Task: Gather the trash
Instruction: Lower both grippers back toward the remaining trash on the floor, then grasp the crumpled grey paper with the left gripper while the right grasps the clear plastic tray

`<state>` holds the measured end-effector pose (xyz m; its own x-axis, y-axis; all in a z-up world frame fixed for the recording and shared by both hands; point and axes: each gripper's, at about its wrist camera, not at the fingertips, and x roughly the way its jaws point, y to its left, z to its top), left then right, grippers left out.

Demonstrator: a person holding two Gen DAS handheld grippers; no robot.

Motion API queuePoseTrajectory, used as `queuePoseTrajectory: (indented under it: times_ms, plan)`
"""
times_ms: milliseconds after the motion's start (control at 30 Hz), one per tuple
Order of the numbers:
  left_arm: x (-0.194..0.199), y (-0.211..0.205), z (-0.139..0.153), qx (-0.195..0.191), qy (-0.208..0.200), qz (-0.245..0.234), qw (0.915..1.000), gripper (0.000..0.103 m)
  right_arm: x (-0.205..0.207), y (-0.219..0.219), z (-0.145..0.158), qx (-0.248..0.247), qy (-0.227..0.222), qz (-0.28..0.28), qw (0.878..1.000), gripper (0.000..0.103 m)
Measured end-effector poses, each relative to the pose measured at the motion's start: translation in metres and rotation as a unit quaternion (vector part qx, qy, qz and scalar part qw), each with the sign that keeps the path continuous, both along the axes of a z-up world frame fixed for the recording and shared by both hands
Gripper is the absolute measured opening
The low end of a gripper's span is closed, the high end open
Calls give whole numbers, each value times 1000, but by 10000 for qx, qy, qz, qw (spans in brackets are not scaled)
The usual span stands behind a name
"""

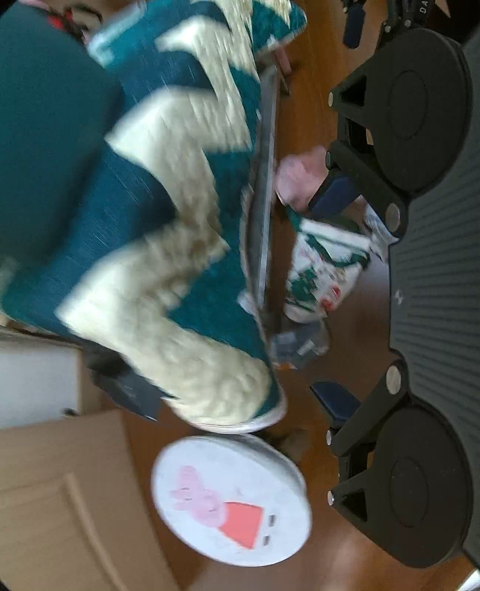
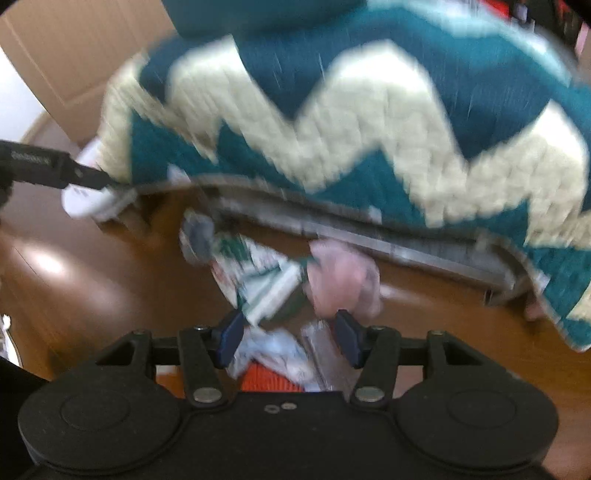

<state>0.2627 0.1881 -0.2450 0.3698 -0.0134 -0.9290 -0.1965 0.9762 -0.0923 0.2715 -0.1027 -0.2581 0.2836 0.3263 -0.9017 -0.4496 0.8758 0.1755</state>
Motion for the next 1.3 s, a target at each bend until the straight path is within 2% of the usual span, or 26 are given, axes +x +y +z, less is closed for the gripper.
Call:
queuePoseTrajectory:
  times_ms: [233,400,567,900,1033,1100,1300]
  plan:
    - [23,17,-94,79,610,52,9981,97,9,2,-94,-376,841,-38,9957,54]
    - [35,26,-151,9,927,287,9953,97,7,7,-148,-829,1085,251,9903,54]
    - [48,34,-202,196,1134,432,9924,97,3,12,-192,-1327,1100,759,9821,54]
    - [72,56,-262,192,1370,991,9854,97,1,30,-248,-1743,896,1331,9715,54]
    - [78,55,-277,147,1458,996,9842,96,5,32,-262,-1849,852,1411,9688,54]
    - [81,53,-284,148,1500,955,9839,92,9,32,-270,-1876,900,1403,9680,54]
    - [86,58,-304,-45,1689,1142,9790,69,16,32,-283,-1848,988,1407,9676,52]
